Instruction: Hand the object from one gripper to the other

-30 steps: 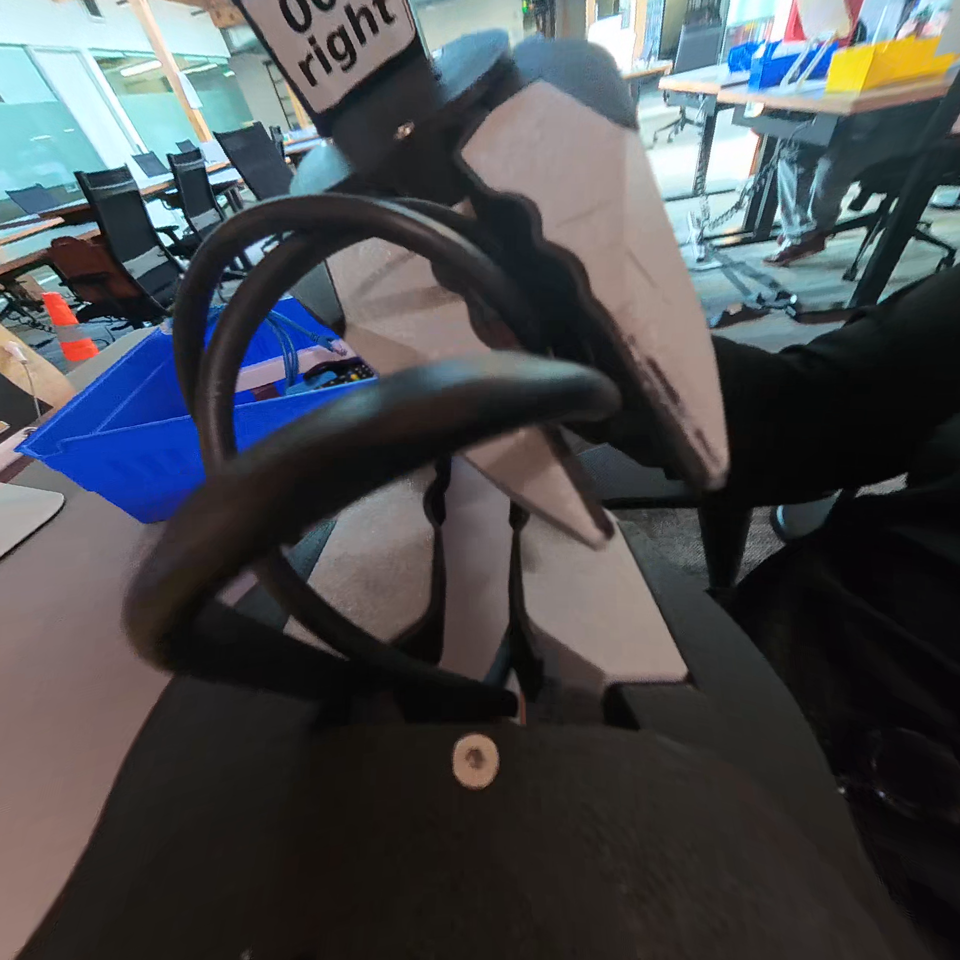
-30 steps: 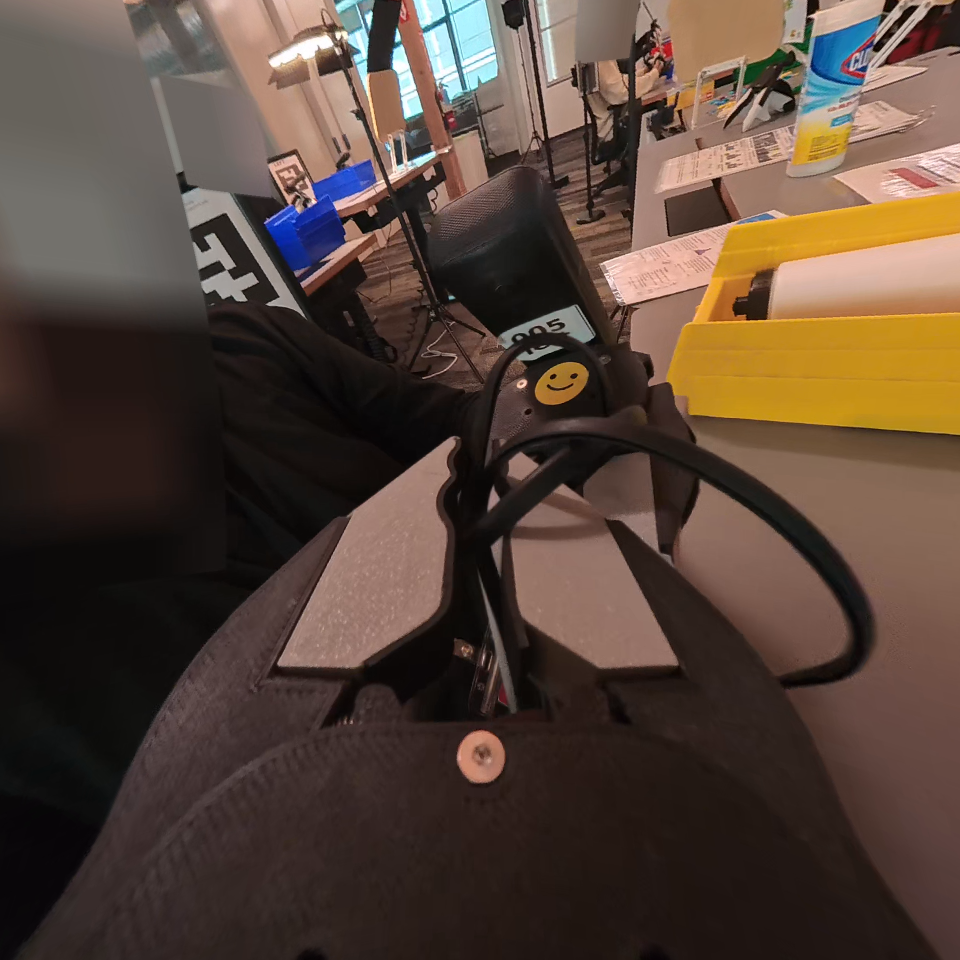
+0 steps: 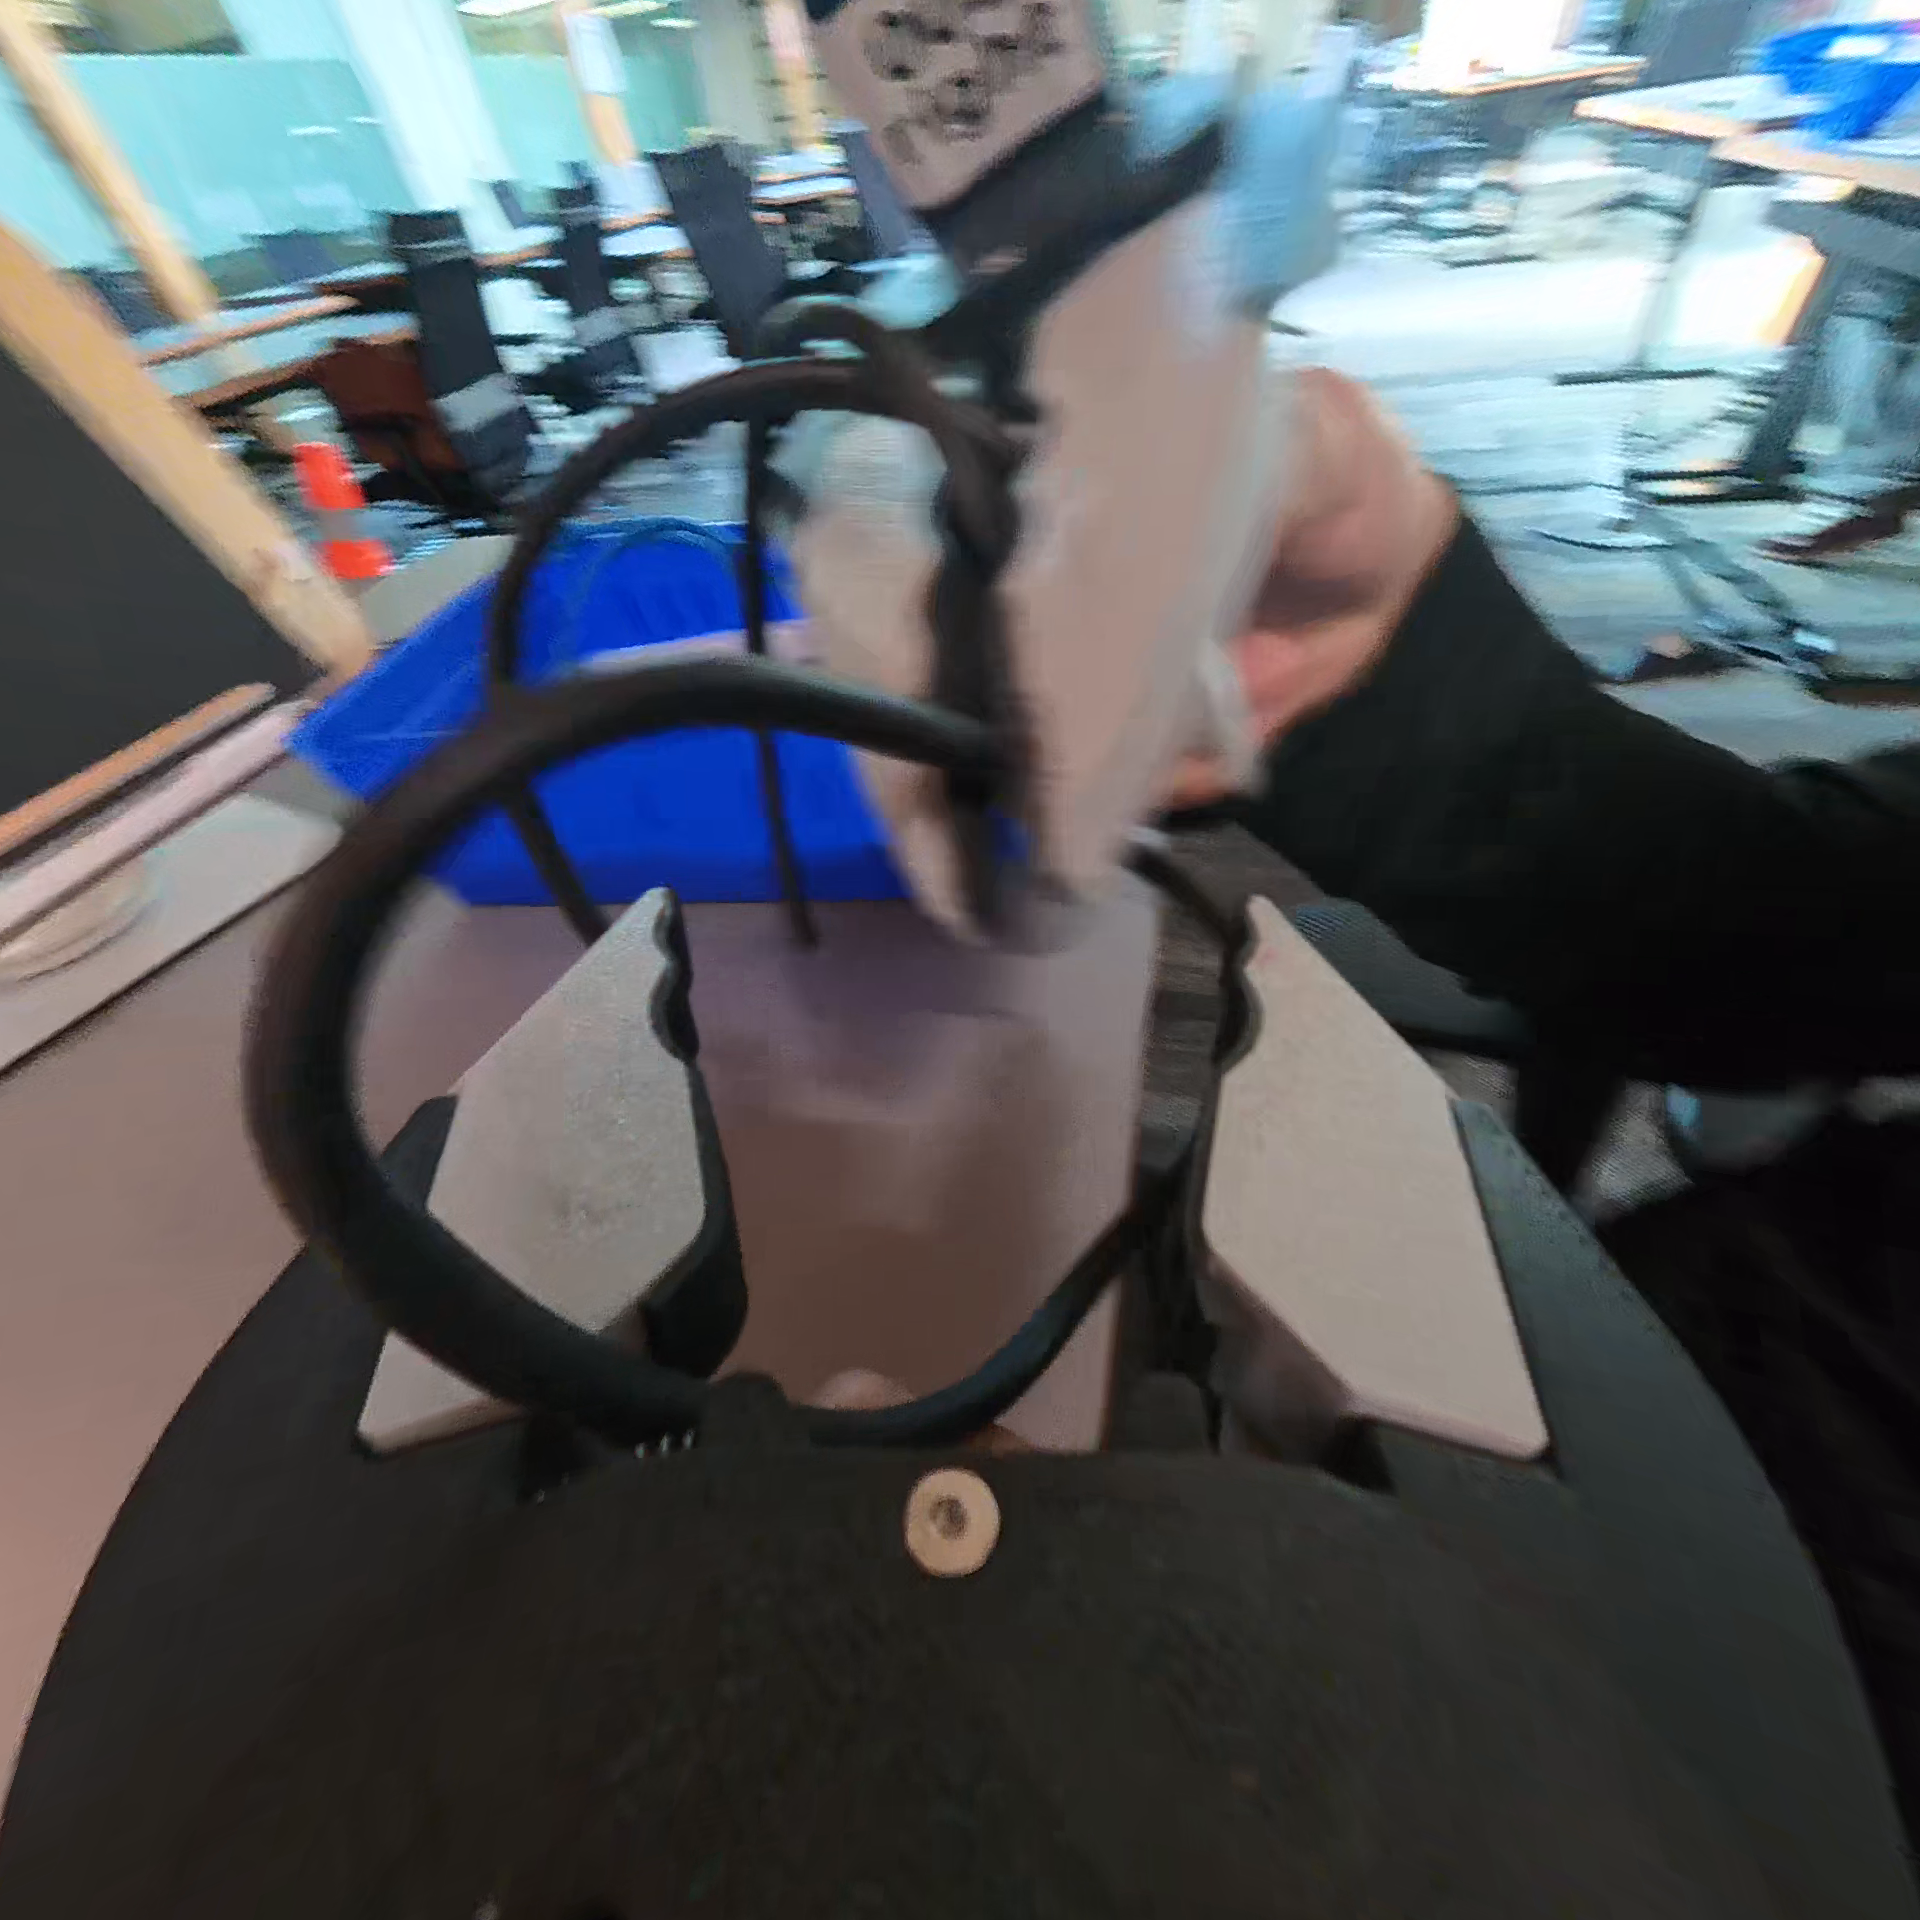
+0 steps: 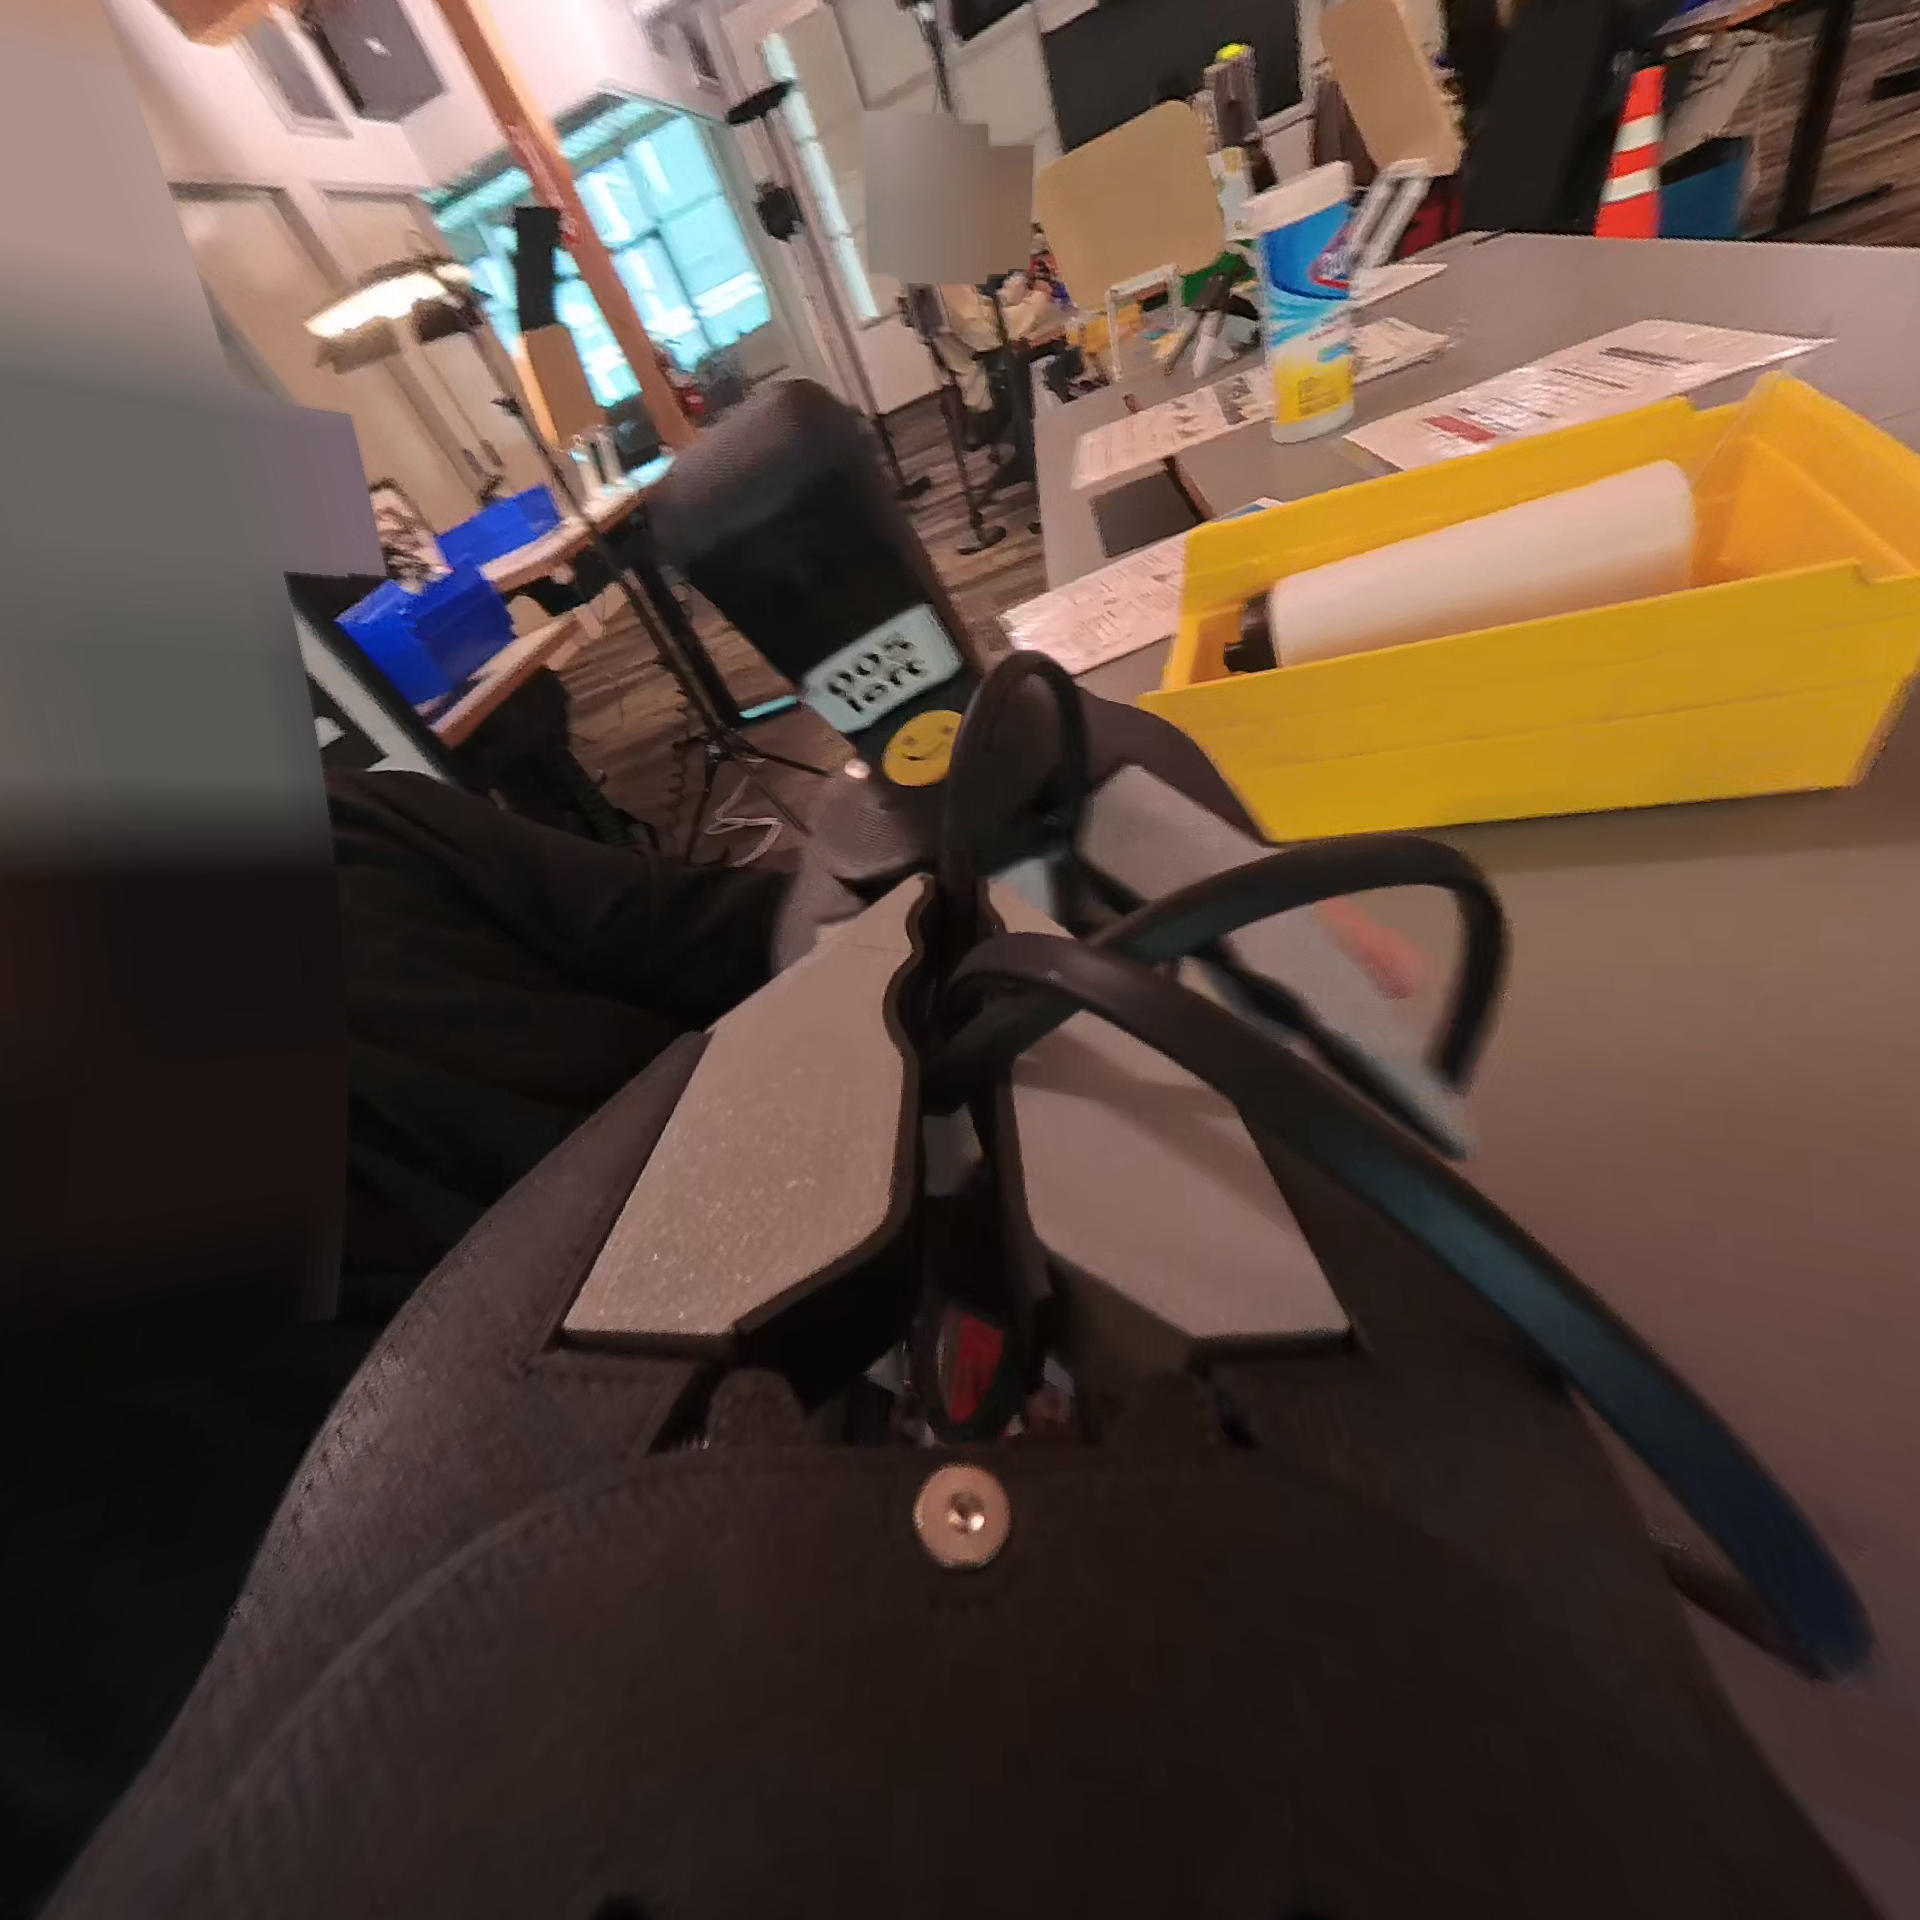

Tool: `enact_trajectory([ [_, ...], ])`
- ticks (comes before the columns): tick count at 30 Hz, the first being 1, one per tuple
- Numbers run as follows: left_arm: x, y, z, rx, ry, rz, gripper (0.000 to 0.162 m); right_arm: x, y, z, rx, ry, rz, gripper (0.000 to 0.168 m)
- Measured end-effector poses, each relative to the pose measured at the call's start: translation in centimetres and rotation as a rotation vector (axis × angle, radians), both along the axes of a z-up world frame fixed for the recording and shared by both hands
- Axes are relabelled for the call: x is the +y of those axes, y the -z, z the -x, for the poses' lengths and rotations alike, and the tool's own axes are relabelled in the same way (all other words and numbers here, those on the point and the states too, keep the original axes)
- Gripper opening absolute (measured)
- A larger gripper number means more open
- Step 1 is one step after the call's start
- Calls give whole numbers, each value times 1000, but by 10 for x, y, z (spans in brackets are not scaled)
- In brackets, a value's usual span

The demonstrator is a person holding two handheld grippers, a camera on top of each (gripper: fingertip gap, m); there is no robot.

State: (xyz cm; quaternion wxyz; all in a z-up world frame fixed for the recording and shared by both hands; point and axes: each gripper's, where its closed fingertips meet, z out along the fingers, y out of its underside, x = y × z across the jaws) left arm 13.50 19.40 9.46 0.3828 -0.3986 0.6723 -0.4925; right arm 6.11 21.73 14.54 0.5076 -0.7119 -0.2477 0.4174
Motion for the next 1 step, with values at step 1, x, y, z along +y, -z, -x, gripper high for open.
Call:
enact_trajectory([
  [1,9,-1,-9,-18,-76,1,96,-4,-3,5,25,-37,4,2],
])
